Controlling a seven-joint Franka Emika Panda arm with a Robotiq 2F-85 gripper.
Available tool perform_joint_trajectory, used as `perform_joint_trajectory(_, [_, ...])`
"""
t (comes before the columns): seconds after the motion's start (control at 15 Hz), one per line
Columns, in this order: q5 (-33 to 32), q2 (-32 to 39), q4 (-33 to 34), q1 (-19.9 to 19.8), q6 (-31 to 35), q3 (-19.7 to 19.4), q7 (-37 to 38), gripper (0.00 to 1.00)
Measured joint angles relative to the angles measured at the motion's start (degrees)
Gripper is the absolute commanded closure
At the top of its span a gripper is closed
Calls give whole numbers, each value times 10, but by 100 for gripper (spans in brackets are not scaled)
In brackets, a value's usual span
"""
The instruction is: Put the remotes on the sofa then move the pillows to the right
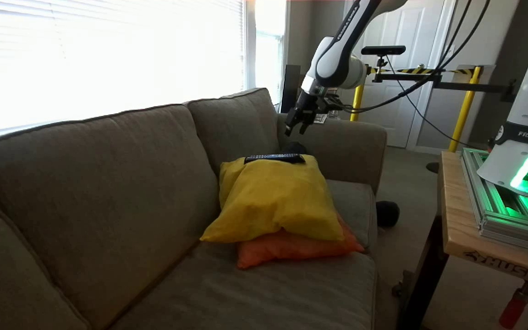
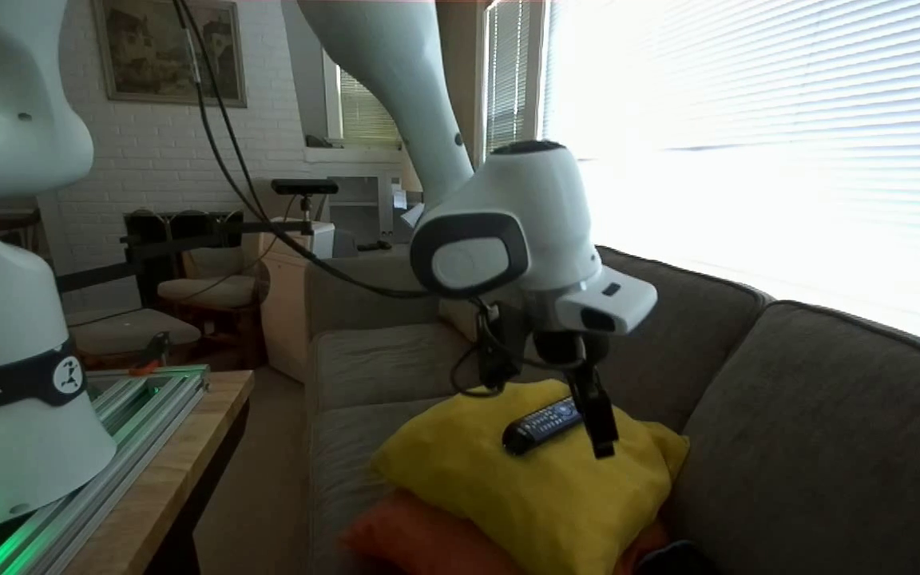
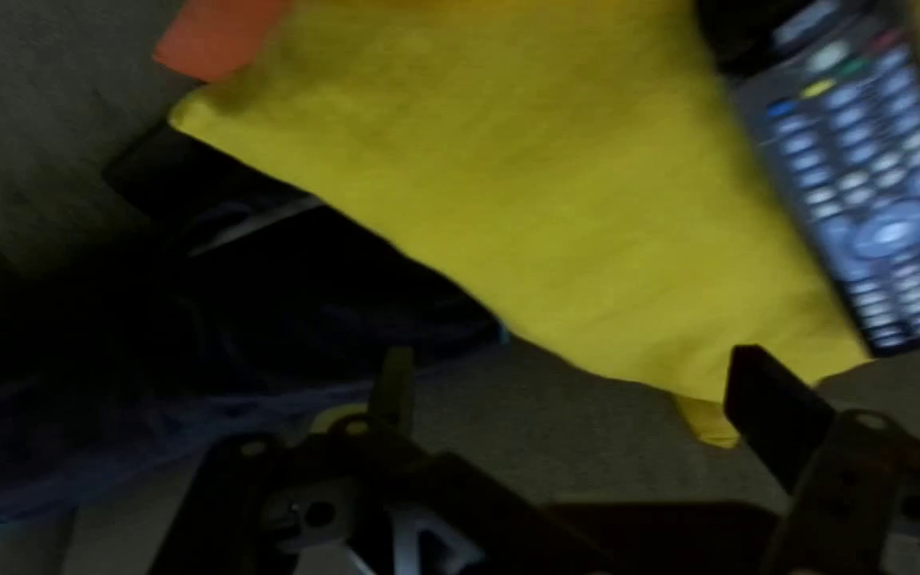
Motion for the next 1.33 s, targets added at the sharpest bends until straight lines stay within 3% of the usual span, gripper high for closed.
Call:
perform_joint_trajectory(0.2, [-4, -50, -25, 28, -50, 33, -6, 0])
perform_joint_trajectory(0.33, [-12, -66, -26, 57, -86, 30, -7, 0])
perform_joint_trajectory(0.6, [-88, -73, -25, 137, -112, -42, -4, 0])
perform_joint_trajectory(0.8, [-146, -71, -25, 176, -112, -87, -5, 0])
perform_joint_trajectory(1.33, [-160, -22, -6, 180, -90, -88, -32, 0])
